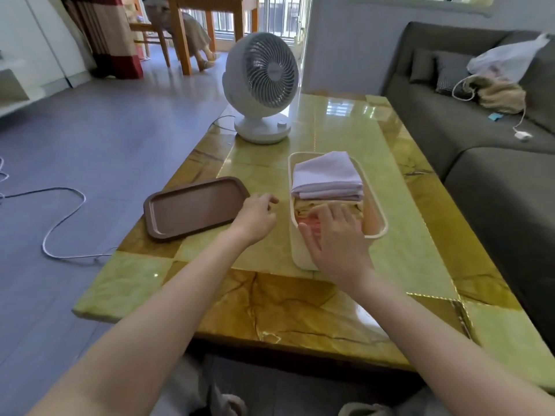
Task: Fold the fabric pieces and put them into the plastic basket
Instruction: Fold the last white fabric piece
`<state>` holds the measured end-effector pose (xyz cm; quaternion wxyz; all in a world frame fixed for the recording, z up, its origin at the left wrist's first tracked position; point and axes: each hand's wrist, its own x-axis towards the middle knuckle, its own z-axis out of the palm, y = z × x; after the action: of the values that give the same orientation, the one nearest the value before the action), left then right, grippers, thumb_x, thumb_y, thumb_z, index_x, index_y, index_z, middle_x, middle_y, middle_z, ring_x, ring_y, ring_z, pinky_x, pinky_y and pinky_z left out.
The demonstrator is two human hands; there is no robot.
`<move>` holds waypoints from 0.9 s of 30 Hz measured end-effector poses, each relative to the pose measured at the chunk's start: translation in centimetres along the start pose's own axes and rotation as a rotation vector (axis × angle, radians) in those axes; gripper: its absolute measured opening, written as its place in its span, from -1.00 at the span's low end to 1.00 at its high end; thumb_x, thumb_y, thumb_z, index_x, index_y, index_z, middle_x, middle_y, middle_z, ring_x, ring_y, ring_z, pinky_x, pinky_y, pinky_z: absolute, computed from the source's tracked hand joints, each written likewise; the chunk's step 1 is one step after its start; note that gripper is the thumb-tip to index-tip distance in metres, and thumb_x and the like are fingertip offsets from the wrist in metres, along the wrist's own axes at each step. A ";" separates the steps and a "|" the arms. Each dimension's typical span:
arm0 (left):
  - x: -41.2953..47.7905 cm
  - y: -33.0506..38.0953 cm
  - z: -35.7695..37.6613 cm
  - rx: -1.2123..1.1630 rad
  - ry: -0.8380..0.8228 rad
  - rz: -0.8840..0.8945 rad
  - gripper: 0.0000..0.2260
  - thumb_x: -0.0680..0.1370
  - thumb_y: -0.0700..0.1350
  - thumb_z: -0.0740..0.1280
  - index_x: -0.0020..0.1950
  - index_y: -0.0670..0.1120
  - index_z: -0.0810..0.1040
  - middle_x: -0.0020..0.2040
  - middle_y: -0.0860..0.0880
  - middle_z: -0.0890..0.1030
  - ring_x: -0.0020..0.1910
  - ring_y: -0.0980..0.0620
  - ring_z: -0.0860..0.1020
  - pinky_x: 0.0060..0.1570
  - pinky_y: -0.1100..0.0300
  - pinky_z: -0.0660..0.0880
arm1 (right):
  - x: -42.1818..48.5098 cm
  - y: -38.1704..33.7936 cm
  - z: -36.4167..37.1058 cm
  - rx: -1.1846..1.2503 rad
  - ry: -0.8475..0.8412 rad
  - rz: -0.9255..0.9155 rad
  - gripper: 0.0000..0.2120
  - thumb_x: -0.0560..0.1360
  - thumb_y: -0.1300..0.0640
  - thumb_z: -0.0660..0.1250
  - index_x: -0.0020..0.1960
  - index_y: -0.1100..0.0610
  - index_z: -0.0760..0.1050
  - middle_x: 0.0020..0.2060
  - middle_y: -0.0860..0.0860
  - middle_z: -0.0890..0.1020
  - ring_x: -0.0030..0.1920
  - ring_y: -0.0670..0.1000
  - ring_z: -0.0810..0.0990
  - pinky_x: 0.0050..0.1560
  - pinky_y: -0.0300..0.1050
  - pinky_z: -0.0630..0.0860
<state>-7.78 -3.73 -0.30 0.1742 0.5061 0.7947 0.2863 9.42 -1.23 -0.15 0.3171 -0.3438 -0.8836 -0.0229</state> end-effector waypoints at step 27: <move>-11.2 -5.5 0.8 0.503 -0.527 0.030 -0.10 0.41 0.22 0.40 0.55 0.02 -0.07 0.56 0.03 -0.04 0.52 -0.11 -0.05 0.43 -0.25 0.01 | -1.7 5.0 0.7 -0.123 -0.035 -0.019 -0.83 0.48 0.14 0.35 -0.07 0.26 0.49 -0.14 0.21 0.56 -0.10 0.25 0.52 -0.05 0.08 0.44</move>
<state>-6.43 -15.42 -4.57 0.2390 0.6011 0.7606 -0.0561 13.12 1.69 -2.54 0.2796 -0.3547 -0.8891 -0.0742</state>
